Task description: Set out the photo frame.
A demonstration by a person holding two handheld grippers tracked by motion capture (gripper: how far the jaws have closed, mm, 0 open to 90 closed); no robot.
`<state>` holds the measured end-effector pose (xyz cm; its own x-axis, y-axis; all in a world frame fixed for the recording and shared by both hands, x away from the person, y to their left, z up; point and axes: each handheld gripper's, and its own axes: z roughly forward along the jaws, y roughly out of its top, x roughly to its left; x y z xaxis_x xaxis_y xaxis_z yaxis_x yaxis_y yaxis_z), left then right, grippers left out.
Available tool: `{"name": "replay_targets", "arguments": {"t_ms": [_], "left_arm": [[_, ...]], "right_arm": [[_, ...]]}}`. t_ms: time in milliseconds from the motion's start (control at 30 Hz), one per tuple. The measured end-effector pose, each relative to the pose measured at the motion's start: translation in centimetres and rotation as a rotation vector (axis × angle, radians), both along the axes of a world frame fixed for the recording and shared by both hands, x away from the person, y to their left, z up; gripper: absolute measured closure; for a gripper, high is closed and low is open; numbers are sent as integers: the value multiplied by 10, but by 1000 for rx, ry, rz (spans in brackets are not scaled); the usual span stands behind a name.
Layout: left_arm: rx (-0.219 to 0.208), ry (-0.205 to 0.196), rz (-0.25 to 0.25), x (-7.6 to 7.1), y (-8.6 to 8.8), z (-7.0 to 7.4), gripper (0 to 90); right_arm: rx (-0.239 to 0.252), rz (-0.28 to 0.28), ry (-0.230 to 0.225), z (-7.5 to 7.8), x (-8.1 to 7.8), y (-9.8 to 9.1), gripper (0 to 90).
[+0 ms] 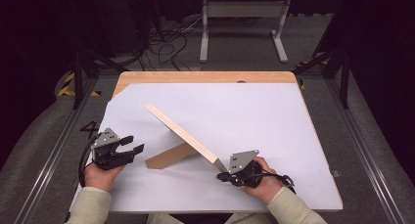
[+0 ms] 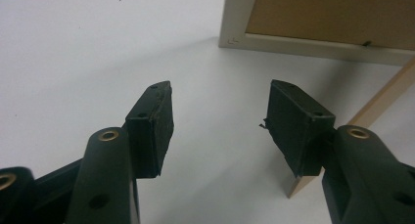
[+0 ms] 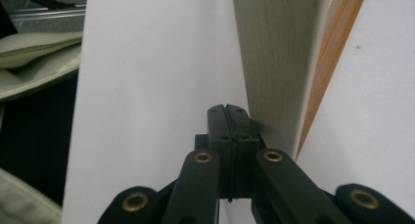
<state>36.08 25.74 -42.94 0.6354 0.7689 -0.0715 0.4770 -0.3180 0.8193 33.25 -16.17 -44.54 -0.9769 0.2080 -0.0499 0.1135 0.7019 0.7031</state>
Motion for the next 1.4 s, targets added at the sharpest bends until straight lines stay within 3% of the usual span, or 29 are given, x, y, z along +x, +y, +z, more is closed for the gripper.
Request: {"name": "replay_targets", "arguments": {"t_ms": [233, 400, 467, 533, 667, 900, 1400], "left_arm": [[3, -5, 4, 0, 1, 0, 433], [-3, 13, 17, 2, 2, 0, 438], [-4, 15, 21, 3, 3, -1, 439], [-3, 14, 23, 3, 3, -1, 439], [-1, 12, 23, 2, 3, -1, 438], [8, 20, 35, 1, 3, -1, 436], [-5, 14, 34, 3, 2, 0, 434]], "right_arm": [[-1, -31, -13, -3, 7, 2, 900], [-6, -32, -12, 0, 7, -9, 900], [-21, -68, -26, 0, 10, -19, 900], [-24, -140, -40, -1, 17, -27, 900], [-17, -184, -58, -1, 21, -25, 900], [-27, -169, -52, -5, 23, -16, 900], [-57, -71, -45, -6, 3, -1, 900]]}}
